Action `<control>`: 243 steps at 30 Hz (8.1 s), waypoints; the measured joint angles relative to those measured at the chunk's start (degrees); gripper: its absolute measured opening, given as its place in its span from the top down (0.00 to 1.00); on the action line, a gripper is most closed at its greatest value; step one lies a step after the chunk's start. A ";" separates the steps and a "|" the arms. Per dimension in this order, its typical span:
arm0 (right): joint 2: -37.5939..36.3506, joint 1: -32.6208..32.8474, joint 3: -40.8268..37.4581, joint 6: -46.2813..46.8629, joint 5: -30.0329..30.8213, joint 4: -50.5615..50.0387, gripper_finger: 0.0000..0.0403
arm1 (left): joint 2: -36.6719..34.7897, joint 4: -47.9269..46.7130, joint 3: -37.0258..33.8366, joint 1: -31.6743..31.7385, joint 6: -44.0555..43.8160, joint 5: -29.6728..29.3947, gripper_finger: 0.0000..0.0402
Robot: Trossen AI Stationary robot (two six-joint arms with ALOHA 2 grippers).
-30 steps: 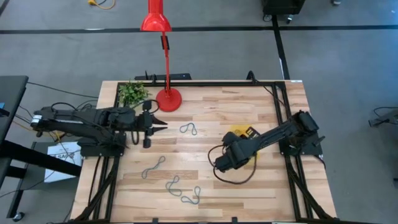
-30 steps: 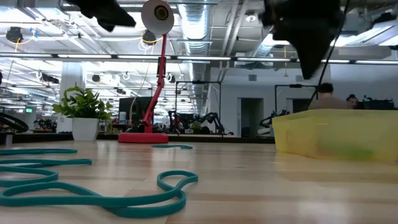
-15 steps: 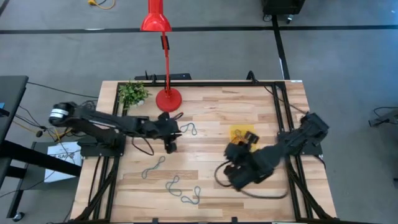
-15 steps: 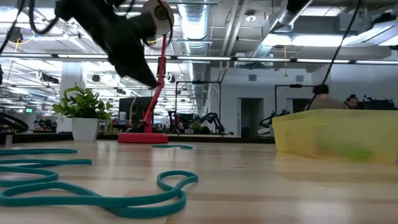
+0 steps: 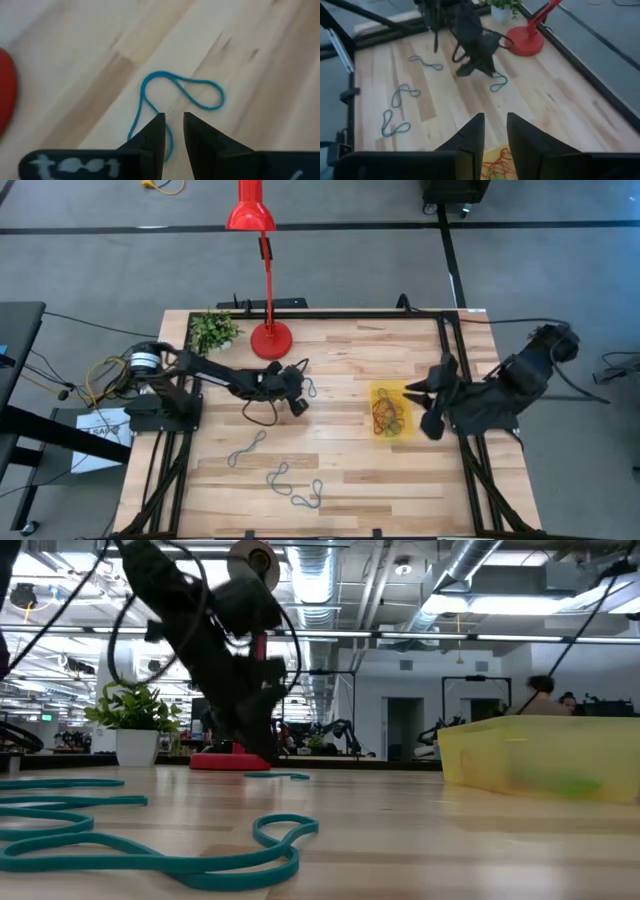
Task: Pick and place items into bin
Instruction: Put the blue rubber band into the yellow bin
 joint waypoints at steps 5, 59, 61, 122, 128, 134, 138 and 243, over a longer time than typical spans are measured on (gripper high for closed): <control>-12.22 0.04 -18.62 -2.42 -0.67 13.25 0.81 | 4.66 1.59 0.00 1.66 -3.47 0.32 0.86; -39.47 -4.87 -61.63 -17.79 -18.61 63.98 0.81 | 33.80 4.53 55.03 -6.32 12.95 8.40 1.00; -39.47 -4.87 -61.63 -17.78 -18.61 63.96 0.81 | 33.95 3.95 54.98 -5.69 12.78 8.90 1.00; -36.30 -4.96 -61.57 -16.18 -18.13 63.78 0.81 | -8.27 -49.45 6.41 -43.41 -53.19 -0.53 0.85; -36.30 -4.96 -61.57 -16.18 -18.11 63.78 0.81 | -8.25 -41.08 1.85 -43.21 -53.06 -0.13 0.85; -36.30 -4.96 -61.57 -16.18 -18.12 63.78 0.81 | -8.25 -33.61 -2.42 -43.21 -53.21 -0.09 0.85; -36.30 -4.96 -61.57 -16.18 -18.12 63.76 0.81 | -8.25 -30.52 -4.44 -43.21 -54.05 -0.10 0.85; -36.37 -5.60 -61.61 -16.18 -15.76 61.00 0.81 | 17.64 -40.41 52.02 -13.56 18.31 23.10 0.81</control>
